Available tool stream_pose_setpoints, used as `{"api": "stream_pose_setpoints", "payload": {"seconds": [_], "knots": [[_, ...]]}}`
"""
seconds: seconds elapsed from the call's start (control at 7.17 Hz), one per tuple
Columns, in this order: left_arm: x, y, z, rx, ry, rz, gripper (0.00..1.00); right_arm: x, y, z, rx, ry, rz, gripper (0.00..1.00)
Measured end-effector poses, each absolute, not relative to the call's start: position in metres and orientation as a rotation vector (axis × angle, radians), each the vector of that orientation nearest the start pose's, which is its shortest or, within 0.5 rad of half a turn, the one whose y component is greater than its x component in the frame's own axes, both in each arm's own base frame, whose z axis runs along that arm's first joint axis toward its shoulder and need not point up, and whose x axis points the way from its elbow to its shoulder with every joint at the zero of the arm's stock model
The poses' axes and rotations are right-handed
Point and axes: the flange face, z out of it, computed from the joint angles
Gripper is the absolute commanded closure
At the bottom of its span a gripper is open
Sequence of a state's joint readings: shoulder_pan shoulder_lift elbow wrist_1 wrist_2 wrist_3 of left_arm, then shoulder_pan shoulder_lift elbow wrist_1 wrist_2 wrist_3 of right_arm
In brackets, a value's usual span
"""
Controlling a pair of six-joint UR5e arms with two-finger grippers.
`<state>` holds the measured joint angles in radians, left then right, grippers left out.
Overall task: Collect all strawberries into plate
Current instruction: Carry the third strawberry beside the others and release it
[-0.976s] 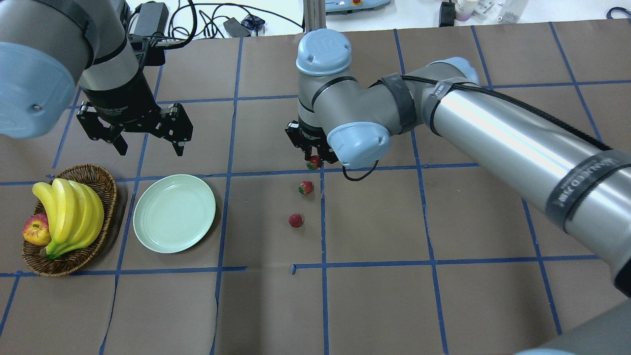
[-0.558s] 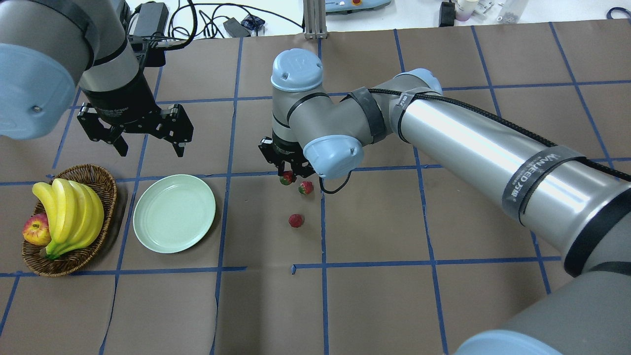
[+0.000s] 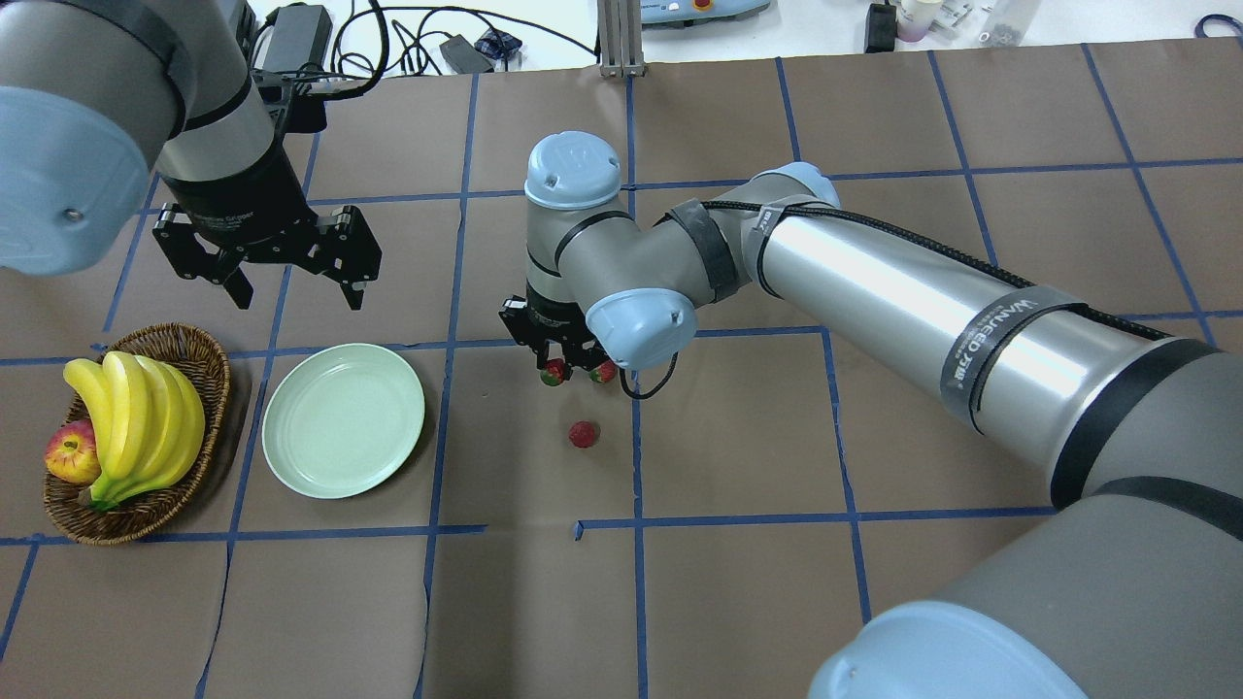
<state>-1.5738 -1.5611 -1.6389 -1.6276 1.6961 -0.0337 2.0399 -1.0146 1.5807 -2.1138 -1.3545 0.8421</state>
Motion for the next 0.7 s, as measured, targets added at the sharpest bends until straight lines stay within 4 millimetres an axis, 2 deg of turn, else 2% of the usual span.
{"api": "stream_pose_setpoints", "payload": {"seconds": [0.14,0.28,0.42,0.56,0.7], "knots": [[-0.1223,-0.4746,0.4553,-0.035,3.009,0.169,0.0,0.4332,-0.5116,0.2118,0.547,2.924,0.231,0.26],[-0.1222,-0.4741,0.4555,-0.035,3.009,0.168,0.0,0.4329,-0.5105,0.2101,0.544,2.925,0.238,0.23],[-0.1222,-0.4735,0.4553,-0.035,3.008,0.169,0.0,0.4323,-0.5091,0.2078,0.544,2.928,0.246,0.16],[-0.1221,-0.4733,0.4552,-0.035,3.008,0.169,0.0,0.4319,-0.5076,0.2071,0.543,2.93,0.253,0.0],[-0.1222,-0.4731,0.4551,-0.035,3.008,0.169,0.0,0.432,-0.5072,0.2121,0.54,2.928,0.246,0.0]]}}
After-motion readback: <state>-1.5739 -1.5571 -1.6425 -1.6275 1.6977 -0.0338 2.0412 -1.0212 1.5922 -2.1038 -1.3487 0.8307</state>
